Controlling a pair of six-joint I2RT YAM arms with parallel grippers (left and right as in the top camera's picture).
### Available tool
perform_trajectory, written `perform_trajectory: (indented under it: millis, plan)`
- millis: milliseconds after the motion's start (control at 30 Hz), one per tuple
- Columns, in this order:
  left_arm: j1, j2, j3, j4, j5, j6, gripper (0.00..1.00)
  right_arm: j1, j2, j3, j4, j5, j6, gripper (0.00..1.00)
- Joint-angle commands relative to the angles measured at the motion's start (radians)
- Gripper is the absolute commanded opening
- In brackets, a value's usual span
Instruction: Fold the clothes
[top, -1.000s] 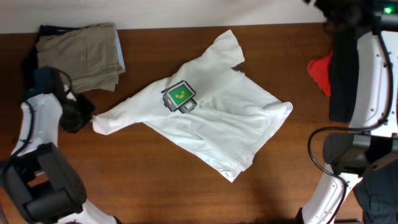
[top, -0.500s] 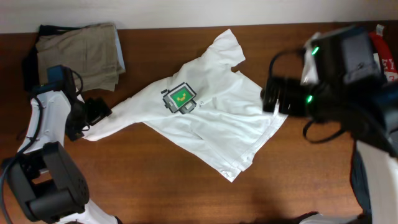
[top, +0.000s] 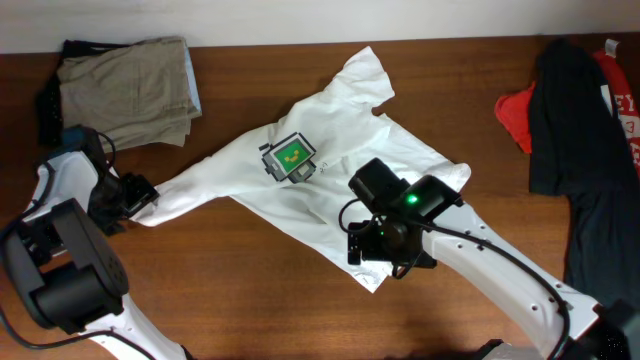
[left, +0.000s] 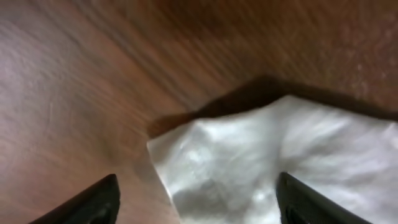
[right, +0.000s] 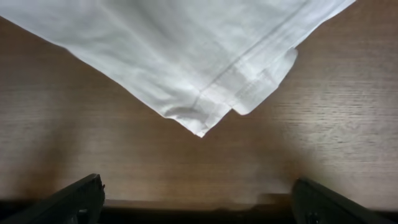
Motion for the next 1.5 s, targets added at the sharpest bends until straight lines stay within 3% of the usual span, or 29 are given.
perform_trajectory:
  millis: [0,67,267,400,433,467,533,567,700,833,1000,1367,1467]
  plan:
    - [0.004,0.012,-0.003,0.037,-0.016,0.0,0.76,0.005,-0.008,-0.016,0.023,-0.001,0.018,0.99]
    - [0.005,0.02,-0.003,0.058,-0.028,-0.038,0.7,0.006,-0.007,-0.019,0.022,-0.002,0.019,0.99]
    - [0.028,0.04,-0.003,0.055,-0.055,-0.037,0.67,0.005,-0.007,-0.042,0.025,0.01,0.041,0.98]
    - [0.051,0.078,-0.003,0.045,-0.054,-0.038,0.52,0.005,-0.001,-0.048,0.05,0.01,0.08,0.99]
    - [0.051,0.102,-0.003,0.048,-0.054,-0.038,0.39,0.005,0.002,-0.048,0.051,0.01,0.08,0.99]
    - [0.051,0.126,-0.003,0.05,-0.047,-0.037,0.19,0.005,0.002,-0.053,0.051,0.01,0.095,0.99]
    - [0.051,0.146,-0.003,0.047,-0.043,-0.038,0.03,0.005,0.003,-0.088,0.076,0.005,0.132,0.99]
    - [0.051,0.15,-0.003,0.044,-0.043,-0.038,0.01,0.005,0.003,-0.113,0.103,-0.004,0.132,0.99]
    - [0.05,0.15,-0.003,0.043,-0.043,-0.038,0.01,0.005,0.028,-0.269,0.301,-0.186,0.133,0.99]
    - [0.05,0.15,-0.003,0.043,-0.043,-0.038,0.01,0.006,0.118,-0.304,0.334,-0.201,0.15,0.96]
    - [0.05,0.15,-0.003,0.043,-0.043,-0.038,0.01,0.006,0.13,-0.304,0.358,-0.169,0.15,0.74]
    - [0.05,0.15,-0.003,0.04,-0.042,-0.038,0.01,-0.061,0.206,-0.304,0.393,-0.181,0.176,0.74]
    - [0.05,0.15,-0.003,0.041,-0.042,-0.038,0.01,-0.061,0.205,-0.298,0.396,-0.177,0.176,0.49]
